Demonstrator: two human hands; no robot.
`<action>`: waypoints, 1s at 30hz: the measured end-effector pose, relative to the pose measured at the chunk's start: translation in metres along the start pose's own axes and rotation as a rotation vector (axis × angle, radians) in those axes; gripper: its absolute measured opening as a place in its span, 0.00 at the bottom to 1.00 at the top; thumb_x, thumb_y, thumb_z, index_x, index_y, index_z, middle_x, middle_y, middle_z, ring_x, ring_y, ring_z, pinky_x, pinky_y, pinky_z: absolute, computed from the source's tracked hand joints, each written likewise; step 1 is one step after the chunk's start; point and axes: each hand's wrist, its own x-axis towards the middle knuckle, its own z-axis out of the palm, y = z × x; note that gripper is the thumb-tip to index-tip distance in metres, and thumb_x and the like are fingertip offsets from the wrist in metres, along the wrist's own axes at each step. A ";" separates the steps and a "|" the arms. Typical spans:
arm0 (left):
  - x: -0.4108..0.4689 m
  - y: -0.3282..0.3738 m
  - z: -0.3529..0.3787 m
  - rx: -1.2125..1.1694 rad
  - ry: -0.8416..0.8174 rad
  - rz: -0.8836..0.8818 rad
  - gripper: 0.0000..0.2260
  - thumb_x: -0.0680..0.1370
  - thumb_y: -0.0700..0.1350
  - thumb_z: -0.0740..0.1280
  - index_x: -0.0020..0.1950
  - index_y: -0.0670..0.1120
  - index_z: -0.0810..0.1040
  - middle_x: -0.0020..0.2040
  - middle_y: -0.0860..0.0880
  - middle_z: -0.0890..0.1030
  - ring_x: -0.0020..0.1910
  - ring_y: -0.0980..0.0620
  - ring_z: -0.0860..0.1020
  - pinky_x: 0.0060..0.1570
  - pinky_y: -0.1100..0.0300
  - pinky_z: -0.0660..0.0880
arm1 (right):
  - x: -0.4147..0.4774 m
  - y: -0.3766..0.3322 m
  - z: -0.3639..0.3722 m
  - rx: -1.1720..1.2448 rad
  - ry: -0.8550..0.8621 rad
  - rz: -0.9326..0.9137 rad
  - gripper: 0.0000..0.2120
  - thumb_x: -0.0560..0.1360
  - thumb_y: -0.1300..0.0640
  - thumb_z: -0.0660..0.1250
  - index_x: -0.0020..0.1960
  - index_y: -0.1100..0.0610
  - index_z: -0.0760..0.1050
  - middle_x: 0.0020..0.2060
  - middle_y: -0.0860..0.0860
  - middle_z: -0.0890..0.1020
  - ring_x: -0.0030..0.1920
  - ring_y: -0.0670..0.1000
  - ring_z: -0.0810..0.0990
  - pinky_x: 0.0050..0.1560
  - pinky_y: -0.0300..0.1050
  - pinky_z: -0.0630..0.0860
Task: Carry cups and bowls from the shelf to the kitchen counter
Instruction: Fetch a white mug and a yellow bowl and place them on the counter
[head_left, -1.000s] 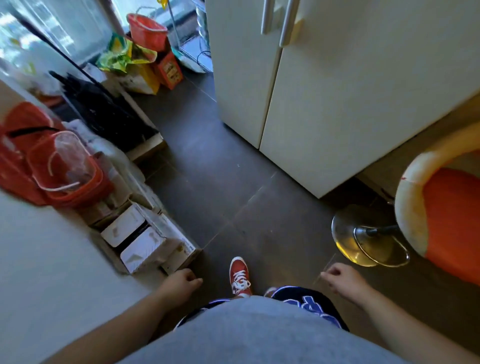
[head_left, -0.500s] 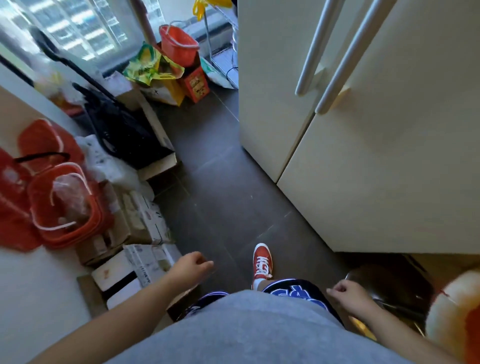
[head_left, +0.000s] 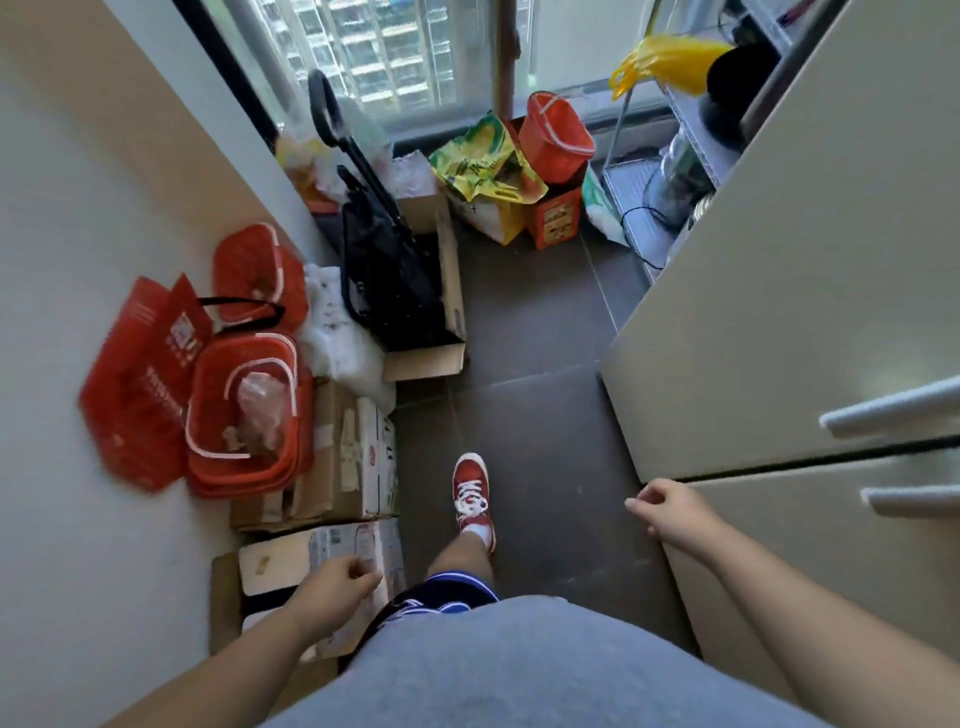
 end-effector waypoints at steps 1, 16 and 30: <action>0.013 0.001 -0.012 0.007 -0.007 -0.004 0.08 0.78 0.52 0.66 0.43 0.50 0.79 0.40 0.50 0.82 0.41 0.51 0.80 0.42 0.56 0.76 | 0.012 -0.017 -0.004 0.000 0.008 -0.008 0.10 0.72 0.52 0.72 0.38 0.57 0.77 0.34 0.52 0.80 0.36 0.54 0.80 0.46 0.47 0.78; 0.159 0.199 -0.192 0.094 0.019 0.210 0.09 0.77 0.56 0.66 0.48 0.51 0.79 0.41 0.51 0.83 0.38 0.54 0.81 0.35 0.60 0.77 | 0.064 -0.091 -0.083 0.167 0.069 0.214 0.10 0.75 0.54 0.70 0.40 0.59 0.76 0.29 0.53 0.79 0.28 0.51 0.75 0.29 0.39 0.67; 0.158 0.502 -0.262 -0.148 0.096 0.712 0.02 0.75 0.49 0.70 0.42 0.57 0.81 0.38 0.54 0.84 0.37 0.58 0.81 0.43 0.54 0.78 | 0.167 -0.267 -0.255 0.509 0.227 -0.273 0.07 0.66 0.43 0.69 0.41 0.46 0.79 0.37 0.47 0.84 0.40 0.48 0.83 0.44 0.45 0.80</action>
